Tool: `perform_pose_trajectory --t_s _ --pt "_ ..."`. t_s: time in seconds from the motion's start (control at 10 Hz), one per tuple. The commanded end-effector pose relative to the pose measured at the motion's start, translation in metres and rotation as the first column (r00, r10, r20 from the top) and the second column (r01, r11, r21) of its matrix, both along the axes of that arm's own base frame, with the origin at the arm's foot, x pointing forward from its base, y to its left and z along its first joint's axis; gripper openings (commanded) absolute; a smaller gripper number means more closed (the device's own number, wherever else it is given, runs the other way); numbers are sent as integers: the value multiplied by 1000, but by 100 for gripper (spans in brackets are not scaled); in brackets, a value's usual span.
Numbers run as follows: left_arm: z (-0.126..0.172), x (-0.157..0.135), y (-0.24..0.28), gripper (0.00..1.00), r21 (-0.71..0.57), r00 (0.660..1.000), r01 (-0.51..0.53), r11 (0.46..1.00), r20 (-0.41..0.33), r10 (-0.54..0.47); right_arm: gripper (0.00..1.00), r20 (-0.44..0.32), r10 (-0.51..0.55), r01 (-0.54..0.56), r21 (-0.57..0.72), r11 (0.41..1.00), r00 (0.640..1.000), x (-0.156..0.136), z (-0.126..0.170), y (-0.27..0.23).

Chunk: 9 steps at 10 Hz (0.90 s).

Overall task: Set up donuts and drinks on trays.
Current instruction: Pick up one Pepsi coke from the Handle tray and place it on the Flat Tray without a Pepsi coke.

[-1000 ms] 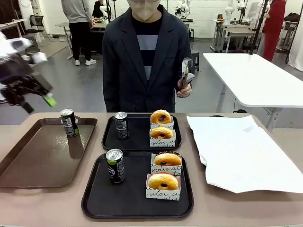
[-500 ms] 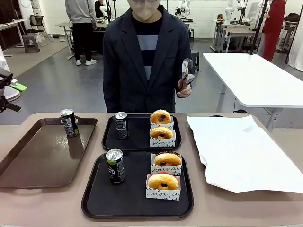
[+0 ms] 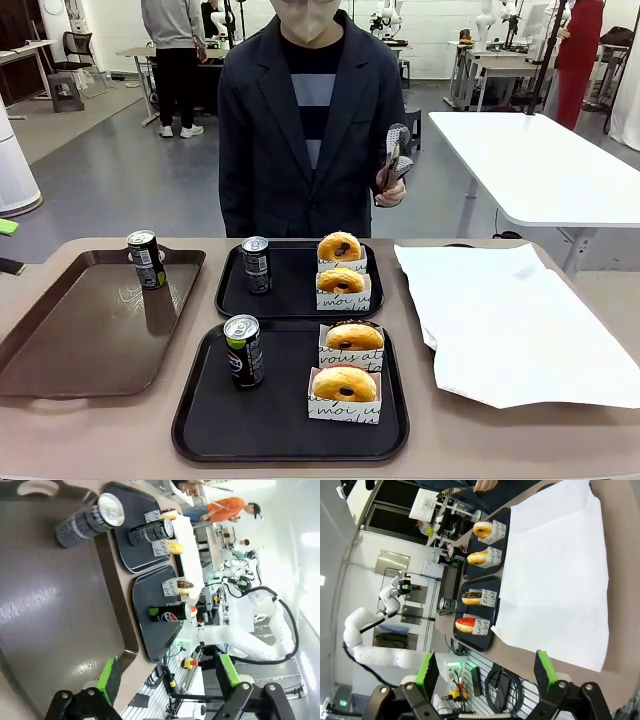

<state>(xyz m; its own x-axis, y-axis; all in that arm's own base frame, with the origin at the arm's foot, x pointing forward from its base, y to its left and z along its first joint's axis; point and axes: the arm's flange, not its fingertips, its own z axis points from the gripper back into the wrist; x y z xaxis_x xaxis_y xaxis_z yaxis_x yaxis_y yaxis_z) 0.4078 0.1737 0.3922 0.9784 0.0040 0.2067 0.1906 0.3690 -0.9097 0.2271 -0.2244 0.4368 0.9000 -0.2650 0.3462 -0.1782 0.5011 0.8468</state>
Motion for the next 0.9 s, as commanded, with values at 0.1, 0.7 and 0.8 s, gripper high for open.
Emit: perform_pose_trajectory --t_s 0.1,0.7,0.8 --pt "-1 3 8 100 5 994 -60 998 -95 60 100 33 -1 0 18 1000 999 2 0 0" --pt "-6 -2 9 100 -4 999 -23 1000 -24 23 100 33 -1 0 18 1000 999 2 0 0" --pt "-6 -2 9 100 -4 999 -23 1000 -24 23 100 33 -1 0 18 1000 999 2 0 0"
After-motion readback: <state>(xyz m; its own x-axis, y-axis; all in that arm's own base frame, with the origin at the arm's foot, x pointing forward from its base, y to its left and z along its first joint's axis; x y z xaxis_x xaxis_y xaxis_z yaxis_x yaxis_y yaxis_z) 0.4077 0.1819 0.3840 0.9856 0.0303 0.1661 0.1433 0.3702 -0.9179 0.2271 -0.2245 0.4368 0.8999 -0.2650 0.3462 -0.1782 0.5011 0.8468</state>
